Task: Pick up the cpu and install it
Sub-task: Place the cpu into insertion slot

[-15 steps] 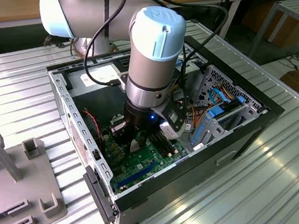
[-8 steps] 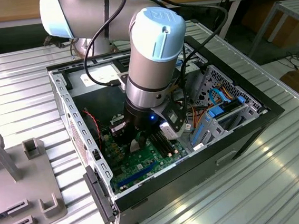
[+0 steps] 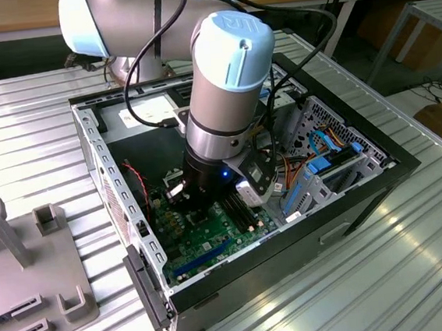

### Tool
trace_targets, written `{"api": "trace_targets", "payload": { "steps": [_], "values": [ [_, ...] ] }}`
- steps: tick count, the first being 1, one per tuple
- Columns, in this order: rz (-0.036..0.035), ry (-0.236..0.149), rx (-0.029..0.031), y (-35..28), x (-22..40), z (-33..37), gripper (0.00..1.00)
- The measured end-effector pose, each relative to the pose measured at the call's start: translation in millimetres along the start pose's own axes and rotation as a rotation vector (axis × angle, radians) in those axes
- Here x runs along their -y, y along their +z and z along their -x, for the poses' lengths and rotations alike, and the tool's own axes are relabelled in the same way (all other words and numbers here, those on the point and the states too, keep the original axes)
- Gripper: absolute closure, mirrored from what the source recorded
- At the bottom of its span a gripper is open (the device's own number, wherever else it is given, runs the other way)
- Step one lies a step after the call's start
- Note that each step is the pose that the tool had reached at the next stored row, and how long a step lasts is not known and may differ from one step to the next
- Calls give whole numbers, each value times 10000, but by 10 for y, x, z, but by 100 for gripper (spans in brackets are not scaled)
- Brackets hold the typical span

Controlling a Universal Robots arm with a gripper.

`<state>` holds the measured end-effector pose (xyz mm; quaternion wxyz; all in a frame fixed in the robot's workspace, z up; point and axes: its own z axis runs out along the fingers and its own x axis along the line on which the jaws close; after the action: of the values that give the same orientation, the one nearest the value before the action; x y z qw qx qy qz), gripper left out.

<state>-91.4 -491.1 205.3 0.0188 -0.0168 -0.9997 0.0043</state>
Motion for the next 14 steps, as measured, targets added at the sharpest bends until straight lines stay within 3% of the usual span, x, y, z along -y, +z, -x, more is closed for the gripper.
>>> {"api": "trace_targets", "payload": {
  "steps": [1, 4, 8, 12, 14],
  "values": [
    [-1, -1, 0, 0, 0, 0, 82],
    [2, -2, -44, -7, -1, 7, 82],
    [-3, -1, -83, -13, 0, 9, 69],
    [-3, -2, -104, -16, 0, 10, 68],
    [-4, -1, -106, -16, 0, 10, 62]
  ]
}}
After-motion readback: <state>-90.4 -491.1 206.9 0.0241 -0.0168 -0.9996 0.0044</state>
